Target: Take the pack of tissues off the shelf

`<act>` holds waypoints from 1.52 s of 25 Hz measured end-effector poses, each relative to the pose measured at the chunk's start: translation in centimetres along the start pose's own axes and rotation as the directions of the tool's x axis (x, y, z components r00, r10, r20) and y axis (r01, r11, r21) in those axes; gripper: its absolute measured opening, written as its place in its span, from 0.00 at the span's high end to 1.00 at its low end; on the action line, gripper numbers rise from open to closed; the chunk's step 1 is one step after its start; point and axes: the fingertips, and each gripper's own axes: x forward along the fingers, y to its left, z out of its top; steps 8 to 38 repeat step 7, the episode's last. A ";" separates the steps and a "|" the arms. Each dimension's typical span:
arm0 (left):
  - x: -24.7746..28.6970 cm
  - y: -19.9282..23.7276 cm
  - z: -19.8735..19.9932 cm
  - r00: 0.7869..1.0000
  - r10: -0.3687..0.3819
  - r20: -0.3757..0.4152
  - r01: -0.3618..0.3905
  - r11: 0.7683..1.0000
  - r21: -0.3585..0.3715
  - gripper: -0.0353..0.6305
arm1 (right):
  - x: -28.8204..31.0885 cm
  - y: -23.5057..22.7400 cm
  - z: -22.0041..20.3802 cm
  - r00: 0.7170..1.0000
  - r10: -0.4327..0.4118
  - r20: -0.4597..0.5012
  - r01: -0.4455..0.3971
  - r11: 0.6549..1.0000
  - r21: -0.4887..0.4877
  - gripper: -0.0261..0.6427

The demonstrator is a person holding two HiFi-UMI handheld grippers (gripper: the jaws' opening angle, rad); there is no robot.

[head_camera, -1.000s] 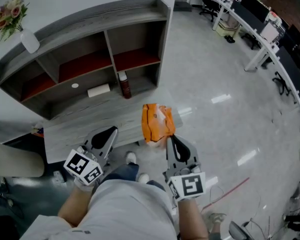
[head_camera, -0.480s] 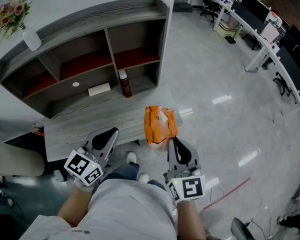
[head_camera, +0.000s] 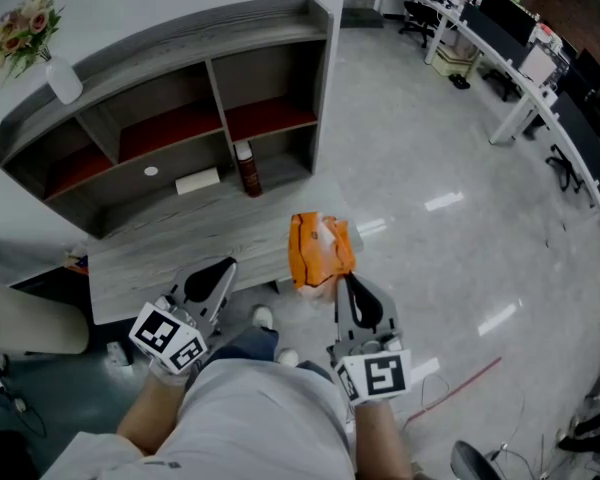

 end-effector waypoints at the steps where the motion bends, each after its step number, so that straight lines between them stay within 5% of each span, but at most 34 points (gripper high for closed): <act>1: 0.0 0.0 -0.1 1.000 0.001 0.001 -0.001 1.000 -0.001 0.91 | 0.0 0.0 -0.1 1.000 0.000 0.000 0.000 1.000 -0.004 0.93; 38: 0.0 -0.2 -0.1 1.000 0.002 0.004 -0.002 1.000 -0.002 0.91 | -0.1 -0.1 0.0 1.000 -0.002 0.002 0.002 1.000 0.000 0.93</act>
